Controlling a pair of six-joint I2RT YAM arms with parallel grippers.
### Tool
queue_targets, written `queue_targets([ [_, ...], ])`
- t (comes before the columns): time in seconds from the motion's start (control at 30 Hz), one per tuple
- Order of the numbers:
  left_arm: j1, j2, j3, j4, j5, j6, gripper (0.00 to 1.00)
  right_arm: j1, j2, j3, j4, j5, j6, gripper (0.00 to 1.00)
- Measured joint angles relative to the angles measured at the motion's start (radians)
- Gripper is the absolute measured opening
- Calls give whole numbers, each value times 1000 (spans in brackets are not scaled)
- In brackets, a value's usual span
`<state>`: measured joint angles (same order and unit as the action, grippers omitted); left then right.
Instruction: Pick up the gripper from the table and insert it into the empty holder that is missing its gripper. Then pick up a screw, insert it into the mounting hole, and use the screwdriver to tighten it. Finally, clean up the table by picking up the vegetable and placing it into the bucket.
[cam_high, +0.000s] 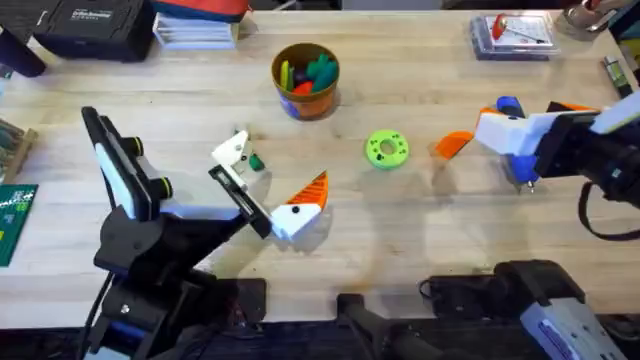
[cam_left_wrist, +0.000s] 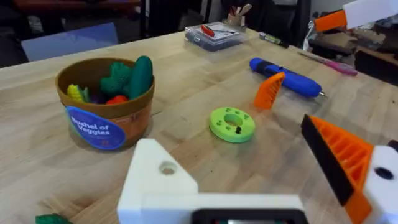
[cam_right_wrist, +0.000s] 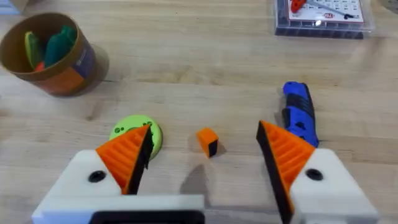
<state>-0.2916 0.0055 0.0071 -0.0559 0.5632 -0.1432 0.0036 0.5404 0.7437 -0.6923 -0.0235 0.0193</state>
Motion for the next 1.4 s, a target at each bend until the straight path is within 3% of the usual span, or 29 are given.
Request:
queue_targets([
  [0.3, 0, 0, 0, 0, 8, 0, 987, 0, 0, 0, 0, 0, 0, 994],
  [1.03, 0, 0, 0, -3, 128, 0, 987, 0, 17, 5, -40, -23, 37, 994],
  [1.17, 0, 0, 0, -4, 130, 0, 987, 1, 134, 78, -106, -24, 26, 994],
  [1.4, 0, 0, 0, -4, 133, -1, 987, 23, 475, 342, -324, -23, -113, 993],
])
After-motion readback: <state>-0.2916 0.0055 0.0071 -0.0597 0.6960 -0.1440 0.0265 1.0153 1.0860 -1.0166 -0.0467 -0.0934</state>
